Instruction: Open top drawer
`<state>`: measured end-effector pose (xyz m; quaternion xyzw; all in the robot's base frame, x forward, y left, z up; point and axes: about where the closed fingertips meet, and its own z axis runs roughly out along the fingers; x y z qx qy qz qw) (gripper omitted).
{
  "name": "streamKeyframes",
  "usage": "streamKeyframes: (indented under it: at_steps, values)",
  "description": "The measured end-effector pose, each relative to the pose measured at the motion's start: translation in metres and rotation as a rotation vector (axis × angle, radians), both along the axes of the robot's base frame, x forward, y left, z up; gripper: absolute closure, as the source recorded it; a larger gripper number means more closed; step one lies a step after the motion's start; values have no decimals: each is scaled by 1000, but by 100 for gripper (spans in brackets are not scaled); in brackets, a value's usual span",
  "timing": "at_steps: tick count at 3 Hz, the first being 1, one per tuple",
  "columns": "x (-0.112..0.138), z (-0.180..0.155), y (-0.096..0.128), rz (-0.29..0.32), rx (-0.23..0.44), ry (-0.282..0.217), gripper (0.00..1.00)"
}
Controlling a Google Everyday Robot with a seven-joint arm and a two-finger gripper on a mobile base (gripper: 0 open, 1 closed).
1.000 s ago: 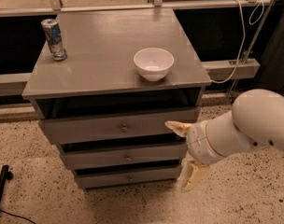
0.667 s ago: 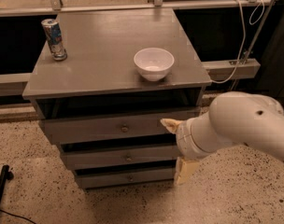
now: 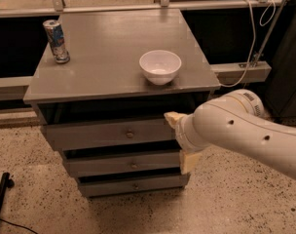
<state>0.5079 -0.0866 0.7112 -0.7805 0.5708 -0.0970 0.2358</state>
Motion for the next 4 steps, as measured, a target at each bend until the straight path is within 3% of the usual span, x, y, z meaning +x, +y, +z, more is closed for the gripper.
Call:
streamKeyframes:
  at_steps: [1, 2, 4]
  values:
    - [30, -14, -22, -18, 6, 3, 0]
    - [68, -22, -26, -15, 84, 16, 0]
    - [101, -39, -13, -58, 159, 42, 0]
